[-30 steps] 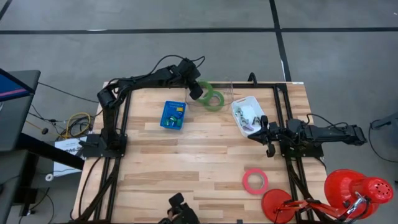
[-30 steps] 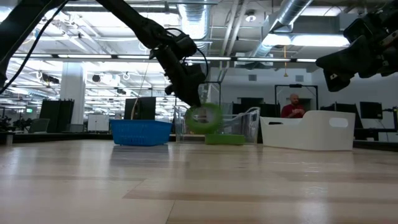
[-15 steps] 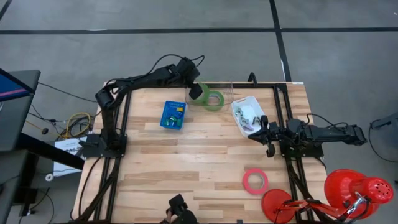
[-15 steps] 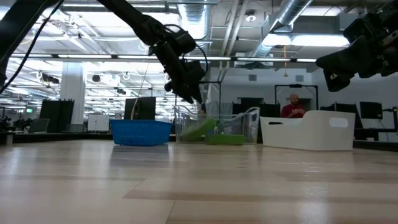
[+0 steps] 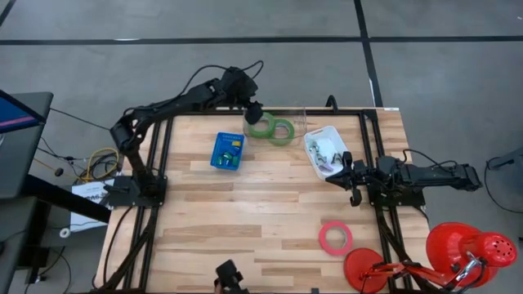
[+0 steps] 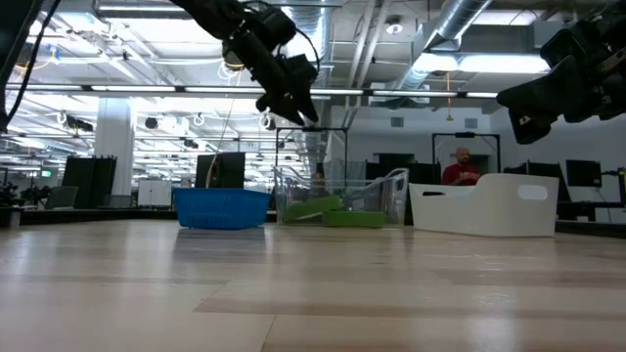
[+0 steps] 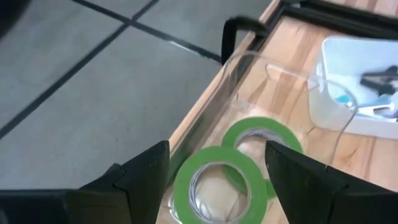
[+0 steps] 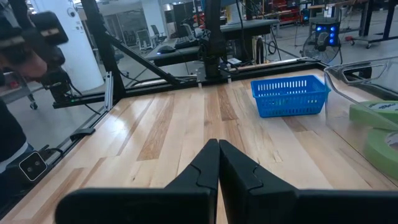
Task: Pick and place Stapler, Stapler remover, tape
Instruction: Put the pink tape into the transparent bin
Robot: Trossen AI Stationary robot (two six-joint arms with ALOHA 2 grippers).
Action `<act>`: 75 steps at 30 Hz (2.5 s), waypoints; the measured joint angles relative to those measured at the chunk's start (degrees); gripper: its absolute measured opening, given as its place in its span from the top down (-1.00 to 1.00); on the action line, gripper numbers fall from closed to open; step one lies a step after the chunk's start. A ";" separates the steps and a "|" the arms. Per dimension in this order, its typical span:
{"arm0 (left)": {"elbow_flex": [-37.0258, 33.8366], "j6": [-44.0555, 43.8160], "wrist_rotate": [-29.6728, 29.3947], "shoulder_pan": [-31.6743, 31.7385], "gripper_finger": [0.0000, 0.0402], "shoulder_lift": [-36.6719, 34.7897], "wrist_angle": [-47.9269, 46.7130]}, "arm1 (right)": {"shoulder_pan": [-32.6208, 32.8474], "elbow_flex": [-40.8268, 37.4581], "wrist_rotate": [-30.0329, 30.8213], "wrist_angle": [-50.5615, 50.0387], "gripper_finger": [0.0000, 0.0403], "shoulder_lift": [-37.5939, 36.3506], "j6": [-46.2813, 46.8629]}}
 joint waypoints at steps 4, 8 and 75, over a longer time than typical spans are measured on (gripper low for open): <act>0.02 -0.39 0.02 -0.04 -0.26 -1.55 -0.18 | 0.00 -0.01 0.00 0.00 1.00 0.01 0.00; 0.00 -0.38 0.01 -0.79 -0.22 -2.98 -0.14 | -0.02 -0.01 0.00 0.00 1.00 0.00 0.00; -45.94 -4.25 3.06 -45.45 0.98 -28.02 9.30 | 0.00 -0.01 0.00 0.00 1.00 0.00 0.00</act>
